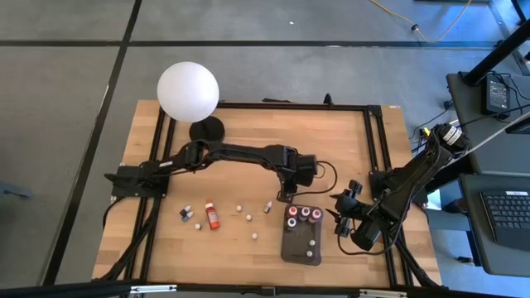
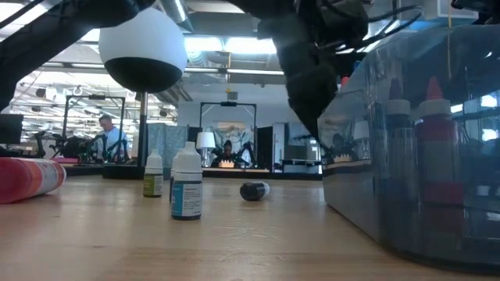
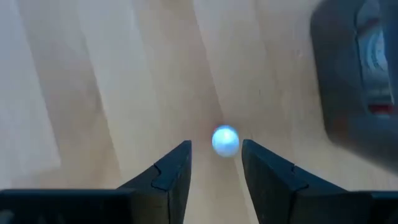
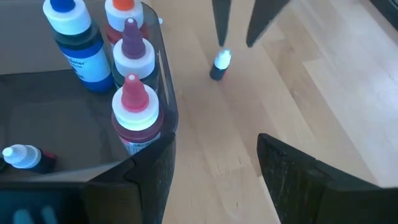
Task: Pick & Place food coloring
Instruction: Put the small food coloring bottle into the black bin
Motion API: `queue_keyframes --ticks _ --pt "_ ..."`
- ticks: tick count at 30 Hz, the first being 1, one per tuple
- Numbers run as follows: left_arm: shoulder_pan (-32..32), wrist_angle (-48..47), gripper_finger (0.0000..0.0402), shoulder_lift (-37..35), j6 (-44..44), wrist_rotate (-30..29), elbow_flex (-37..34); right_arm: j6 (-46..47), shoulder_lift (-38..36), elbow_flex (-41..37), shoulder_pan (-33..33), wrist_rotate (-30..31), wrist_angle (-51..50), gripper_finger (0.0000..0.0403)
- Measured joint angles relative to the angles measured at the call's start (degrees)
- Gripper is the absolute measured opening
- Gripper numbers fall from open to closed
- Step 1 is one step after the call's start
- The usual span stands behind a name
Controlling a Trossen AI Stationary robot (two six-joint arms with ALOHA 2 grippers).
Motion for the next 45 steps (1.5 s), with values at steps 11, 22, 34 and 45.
queue_keyframes --ticks 11,22,34,45 --pt "2.9 -5.3 0.0138 -11.8 -4.0 5.3 -6.7 0.1 0.0 0.0 0.0 -0.3 -0.1 0.0227" --pt "1.6 41.6 0.0134 -41.3 -13.7 5.9 -54.3 0.2 0.0 0.0 -0.1 -2.9 2.4 0.0227" --pt "-3.8 81.8 0.0136 -64.2 -13.5 -0.9 -89.8 -3.2 0.0 7.8 -8.7 -3.6 2.0 0.0227" --pt "-5.6 82.7 0.0138 -70.6 -12.0 -1.1 -98.0 -10.6 0.0 18.9 -30.2 -22.7 3.9 0.0227"
